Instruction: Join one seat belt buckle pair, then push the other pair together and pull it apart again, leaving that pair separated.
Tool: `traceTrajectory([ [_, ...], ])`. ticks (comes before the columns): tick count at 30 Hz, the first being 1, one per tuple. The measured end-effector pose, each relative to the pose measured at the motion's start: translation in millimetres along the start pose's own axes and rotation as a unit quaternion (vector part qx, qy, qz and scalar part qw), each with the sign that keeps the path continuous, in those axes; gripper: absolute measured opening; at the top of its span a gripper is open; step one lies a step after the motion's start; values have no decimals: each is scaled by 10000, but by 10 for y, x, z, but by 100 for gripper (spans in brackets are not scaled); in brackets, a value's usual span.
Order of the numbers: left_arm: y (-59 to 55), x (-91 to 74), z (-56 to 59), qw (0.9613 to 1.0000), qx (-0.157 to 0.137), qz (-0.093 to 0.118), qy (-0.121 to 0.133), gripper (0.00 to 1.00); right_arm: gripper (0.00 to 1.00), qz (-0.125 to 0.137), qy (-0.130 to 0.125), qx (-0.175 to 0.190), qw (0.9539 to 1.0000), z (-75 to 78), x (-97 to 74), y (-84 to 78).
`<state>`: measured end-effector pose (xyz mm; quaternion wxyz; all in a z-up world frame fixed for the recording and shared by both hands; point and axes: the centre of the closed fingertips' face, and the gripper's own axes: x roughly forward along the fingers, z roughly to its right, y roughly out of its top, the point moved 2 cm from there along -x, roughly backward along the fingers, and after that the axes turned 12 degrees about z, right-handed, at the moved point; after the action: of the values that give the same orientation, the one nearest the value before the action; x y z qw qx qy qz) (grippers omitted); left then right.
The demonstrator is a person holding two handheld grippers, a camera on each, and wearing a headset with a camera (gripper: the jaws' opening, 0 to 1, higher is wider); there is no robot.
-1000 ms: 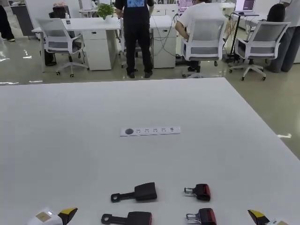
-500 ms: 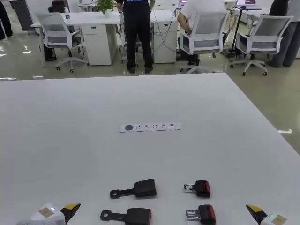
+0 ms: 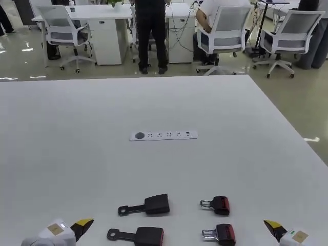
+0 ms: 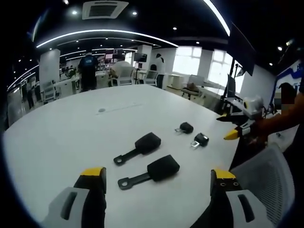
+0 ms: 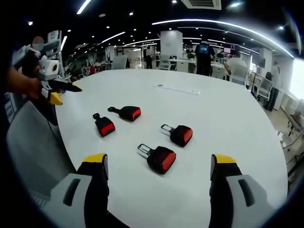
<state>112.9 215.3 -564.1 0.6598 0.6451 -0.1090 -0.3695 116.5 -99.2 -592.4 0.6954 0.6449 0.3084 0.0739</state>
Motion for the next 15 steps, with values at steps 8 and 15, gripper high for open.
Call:
traceTrajectory([
  [8,25,117,13,9997,101,-94,-188,91,87,-88,137,-4,9999,-16,140,-22],
  [15,52,246,22,9991,170,-164,-350,90,87,-119,282,38,9995,-6,278,-43],
])
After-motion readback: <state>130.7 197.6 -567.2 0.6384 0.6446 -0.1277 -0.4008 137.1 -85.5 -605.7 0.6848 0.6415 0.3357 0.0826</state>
